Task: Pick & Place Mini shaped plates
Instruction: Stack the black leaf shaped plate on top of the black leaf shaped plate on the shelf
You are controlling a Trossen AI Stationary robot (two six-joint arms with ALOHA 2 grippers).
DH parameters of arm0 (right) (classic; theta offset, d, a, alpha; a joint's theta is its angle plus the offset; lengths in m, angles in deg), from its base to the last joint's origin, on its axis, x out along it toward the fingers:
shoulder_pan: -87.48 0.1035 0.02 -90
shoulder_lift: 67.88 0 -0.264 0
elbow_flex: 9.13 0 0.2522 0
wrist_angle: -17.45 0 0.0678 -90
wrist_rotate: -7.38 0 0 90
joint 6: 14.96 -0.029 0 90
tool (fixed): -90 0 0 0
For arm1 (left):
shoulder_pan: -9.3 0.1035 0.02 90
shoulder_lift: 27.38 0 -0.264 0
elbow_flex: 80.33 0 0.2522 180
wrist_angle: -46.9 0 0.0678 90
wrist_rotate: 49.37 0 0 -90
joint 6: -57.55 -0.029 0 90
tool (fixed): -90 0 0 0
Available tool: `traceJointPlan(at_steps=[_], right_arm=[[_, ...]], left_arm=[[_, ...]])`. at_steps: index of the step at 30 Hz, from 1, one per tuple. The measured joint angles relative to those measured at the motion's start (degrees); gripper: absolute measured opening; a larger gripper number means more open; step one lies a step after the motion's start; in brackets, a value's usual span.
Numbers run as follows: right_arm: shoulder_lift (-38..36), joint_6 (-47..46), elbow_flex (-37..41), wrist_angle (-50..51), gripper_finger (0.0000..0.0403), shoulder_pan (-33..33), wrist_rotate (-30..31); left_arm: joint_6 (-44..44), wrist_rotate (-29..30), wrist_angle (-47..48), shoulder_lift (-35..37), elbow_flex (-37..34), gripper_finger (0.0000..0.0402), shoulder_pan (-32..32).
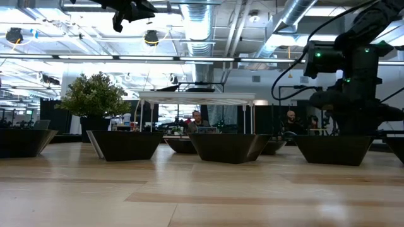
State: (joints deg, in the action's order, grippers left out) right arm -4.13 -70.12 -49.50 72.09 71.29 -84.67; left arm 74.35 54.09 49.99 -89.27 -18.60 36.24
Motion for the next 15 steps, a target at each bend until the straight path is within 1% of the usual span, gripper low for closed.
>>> traceJointPlan(at_steps=[3, 12, 15], right_arm=[[0.0, 0.0, 0.0, -0.67, 0.0079, 0.0, -0.97], [-0.09, 0.05, -0.07, -0.76, 0.0012, 0.0, -1.3], [-0.26, 0.18, -0.11, -0.77, 0.0005, 0.0, -1.32]], left_arm=[[0.0, 0.0, -0.15, 0.01, 0.0, 0.0076, 0.01], [0.01, 0.02, -0.38, 0.02, 0.0, 0.0076, 0.01], [0.0, 0.0, -0.55, 0.01, 0.0, 0.0076, 0.02]])
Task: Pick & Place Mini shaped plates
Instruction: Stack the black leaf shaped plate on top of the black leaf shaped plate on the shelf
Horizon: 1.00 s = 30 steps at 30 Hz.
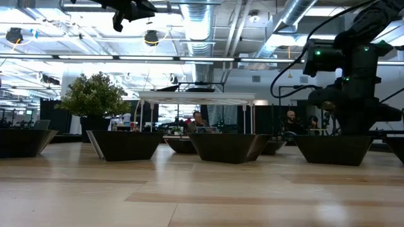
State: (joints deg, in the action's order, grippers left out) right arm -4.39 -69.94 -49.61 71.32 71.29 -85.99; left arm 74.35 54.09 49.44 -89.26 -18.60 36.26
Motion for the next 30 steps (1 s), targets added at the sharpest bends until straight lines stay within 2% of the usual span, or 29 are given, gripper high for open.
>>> traceJointPlan(at_steps=[7, 12, 18, 24, 30], right_arm=[[-3.1, 1.35, -4.32, 5.15, 0.0002, 0.0, -0.13], [-5.78, 5.31, -12.62, 10.21, 0.0003, -0.02, 0.27], [-6.0, 14.54, -25.08, 13.58, 0.0001, -1.52, 0.49], [-2.27, 26.76, -36.92, 16.47, 0.0001, -6.62, 0.4], [6.74, 40.68, -49.43, 20.27, 0.0001, -12.74, 0.22]], left_arm=[[0.01, 0.0, -0.17, -0.01, 0.0, 0.0076, -0.01], [0.0, 0.01, -0.37, 0.02, 0.0, 0.0076, 0.0], [0.0, 0.0, -0.41, 0.02, 0.0, 0.0076, -0.02], [0.02, 0.02, -0.43, 0.02, 0.0, 0.0076, -0.02], [0.02, 0.01, -0.46, 0.01, 0.0, 0.0076, -0.01]])
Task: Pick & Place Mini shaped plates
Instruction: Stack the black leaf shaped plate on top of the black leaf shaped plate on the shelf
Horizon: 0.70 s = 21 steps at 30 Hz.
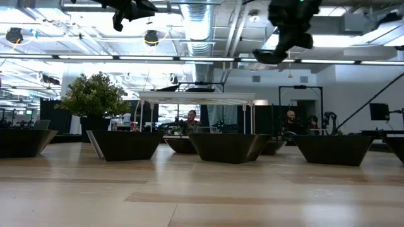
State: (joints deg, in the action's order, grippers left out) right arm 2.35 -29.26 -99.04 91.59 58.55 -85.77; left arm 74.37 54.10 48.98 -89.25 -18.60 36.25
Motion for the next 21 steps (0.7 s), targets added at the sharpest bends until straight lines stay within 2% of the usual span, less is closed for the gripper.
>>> traceJointPlan(at_steps=[6, 12, 18, 21], right_arm=[[11.83, 13.49, -13.68, 2.68, 0.0, -4.92, -4.7], [23.39, 20.94, -27.94, 3.17, 0.0, -8.79, -9.64], [34.76, 25.4, -42.54, 8.02, 0.0, -11.14, -12.31], [40.16, 26.87, -49.41, 10.52, 0.0, -11.93, -14.75]], left_arm=[[0.01, -0.01, 0.02, 0.01, 0.0, 0.0076, -0.01], [-2.88, -0.32, 0.06, 0.01, 0.0, 0.0076, -0.01], [-6.79, -8.81, 0.65, 0.03, 0.0, 0.0076, -0.01], [-7.4, -10.53, 3.54, 0.84, -0.02, 0.0076, 0.07]])
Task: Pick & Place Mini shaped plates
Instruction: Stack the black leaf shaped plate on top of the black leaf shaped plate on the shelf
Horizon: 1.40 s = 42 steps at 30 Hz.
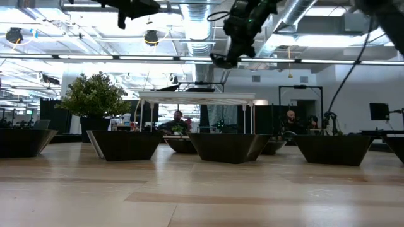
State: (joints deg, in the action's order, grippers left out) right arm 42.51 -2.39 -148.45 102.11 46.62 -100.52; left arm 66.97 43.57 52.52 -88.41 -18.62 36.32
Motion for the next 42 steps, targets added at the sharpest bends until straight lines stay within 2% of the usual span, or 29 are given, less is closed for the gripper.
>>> traceJointPlan(at_steps=[5, 10, 15, 23, 36, 42], right_arm=[[7.85, 1.1, -9.44, 2.16, 0.0, -0.57, -3.98], [10.18, 1.1, -8.63, -0.55, 0.0, -1.0, -8.73], [10.96, 1.71, -8.61, -1.28, 0.0, -0.94, -9.31], [10.82, 8.43, -8.63, -3.11, 0.0, -0.94, -15.31], [10.84, 20.64, -8.63, -11.05, 0.0, -1.04, -15.21], [10.84, 21.01, -8.63, -11.75, 0.0, -0.68, -15.13]], left_arm=[[0.01, -0.02, 3.71, 6.45, -2.03, 0.0076, -0.02], [4.61, -0.18, 3.35, 16.8, -9.83, 0.0076, -0.44], [5.98, -1.59, 2.13, 21.64, -15.71, 0.0076, -4.92], [4.99, -0.54, 1.75, 23.58, -22.06, 0.0076, -10.65], [6.07, -0.59, 1.62, 23.92, -22.58, 0.0076, -10.88], [6.07, -0.61, 1.64, 23.91, -22.58, 0.0076, -10.88]])
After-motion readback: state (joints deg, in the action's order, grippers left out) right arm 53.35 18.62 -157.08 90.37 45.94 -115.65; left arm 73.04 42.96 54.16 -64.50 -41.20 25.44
